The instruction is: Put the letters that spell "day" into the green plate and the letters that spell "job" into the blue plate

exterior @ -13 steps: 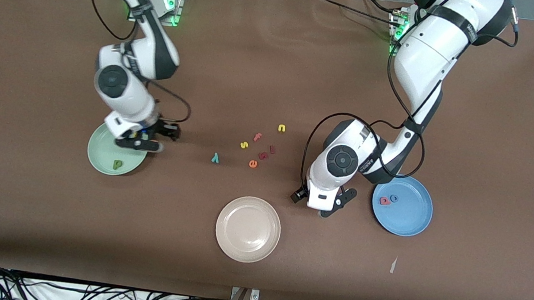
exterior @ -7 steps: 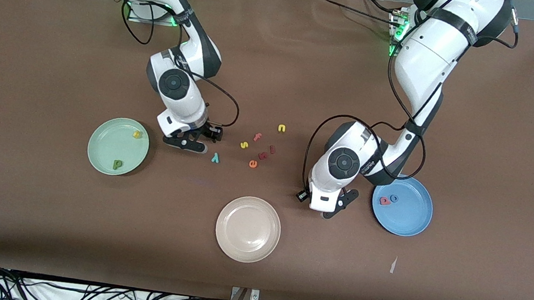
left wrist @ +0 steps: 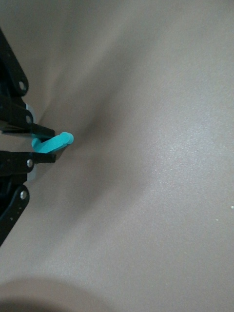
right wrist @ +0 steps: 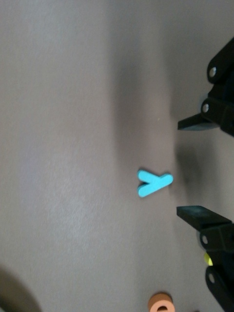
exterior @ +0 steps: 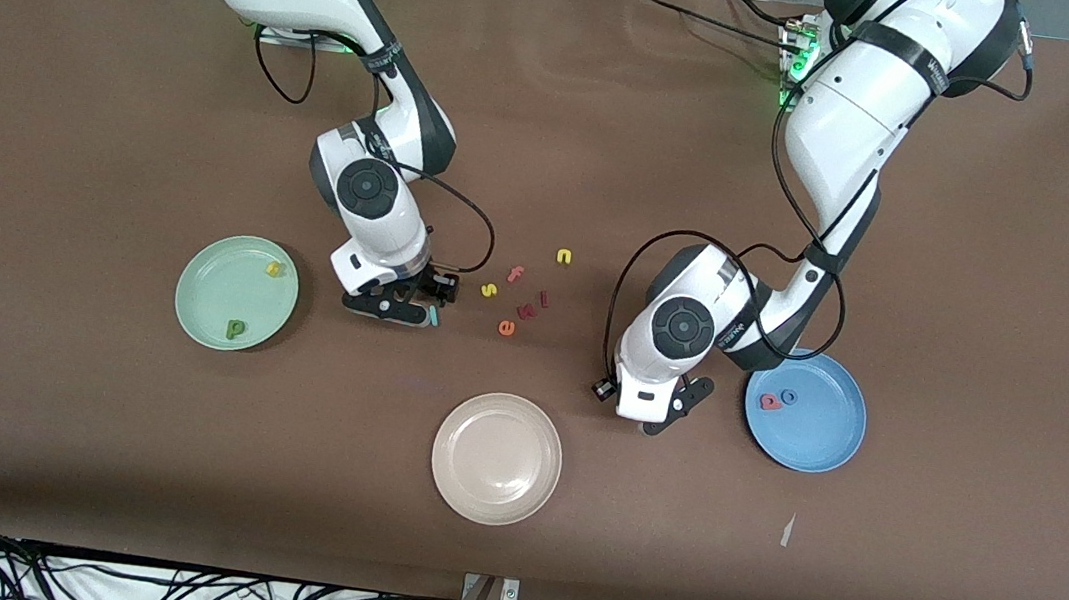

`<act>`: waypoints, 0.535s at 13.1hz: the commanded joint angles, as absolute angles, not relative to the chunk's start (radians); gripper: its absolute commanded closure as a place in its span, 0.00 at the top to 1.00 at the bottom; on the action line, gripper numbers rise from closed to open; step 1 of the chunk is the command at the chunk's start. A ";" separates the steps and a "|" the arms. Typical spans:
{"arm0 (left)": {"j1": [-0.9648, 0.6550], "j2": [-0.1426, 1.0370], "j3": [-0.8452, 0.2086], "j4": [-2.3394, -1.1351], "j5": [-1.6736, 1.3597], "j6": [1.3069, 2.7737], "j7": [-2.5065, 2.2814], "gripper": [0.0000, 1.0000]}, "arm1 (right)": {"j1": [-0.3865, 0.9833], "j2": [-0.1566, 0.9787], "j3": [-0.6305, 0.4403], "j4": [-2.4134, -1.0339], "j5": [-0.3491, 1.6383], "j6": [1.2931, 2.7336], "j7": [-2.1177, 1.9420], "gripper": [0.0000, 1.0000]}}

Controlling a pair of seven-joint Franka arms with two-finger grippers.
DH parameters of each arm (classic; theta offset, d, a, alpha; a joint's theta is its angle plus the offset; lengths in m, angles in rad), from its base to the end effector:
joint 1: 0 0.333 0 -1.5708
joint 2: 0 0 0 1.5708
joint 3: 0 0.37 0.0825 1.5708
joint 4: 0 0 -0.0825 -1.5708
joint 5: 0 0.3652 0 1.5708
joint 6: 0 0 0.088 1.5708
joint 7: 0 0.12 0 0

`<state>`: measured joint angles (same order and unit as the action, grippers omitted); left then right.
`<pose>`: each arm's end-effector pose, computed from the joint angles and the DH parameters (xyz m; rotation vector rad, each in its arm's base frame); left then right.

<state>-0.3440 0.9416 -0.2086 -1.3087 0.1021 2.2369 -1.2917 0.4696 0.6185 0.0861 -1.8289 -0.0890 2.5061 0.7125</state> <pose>0.6808 -0.3634 0.2069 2.8619 1.1439 -0.1022 0.5758 0.3501 0.2454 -3.1040 0.1619 -0.0829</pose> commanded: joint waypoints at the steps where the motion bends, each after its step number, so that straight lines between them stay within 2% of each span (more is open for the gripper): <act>1: -0.345 0.939 -0.210 -1.305 0.123 2.235 -1.307 0.00 | 0.508 0.664 0.071 -1.776 -0.158 2.503 0.733 0.70; 4: -0.331 0.901 -0.210 -1.307 0.126 2.217 -1.304 0.00 | 0.508 0.675 0.071 -1.775 -0.238 2.505 0.726 0.70; 7: -0.311 0.832 -0.212 -1.308 0.129 2.052 -1.180 0.00 | 0.508 0.683 0.071 -1.775 -0.253 2.514 0.724 0.70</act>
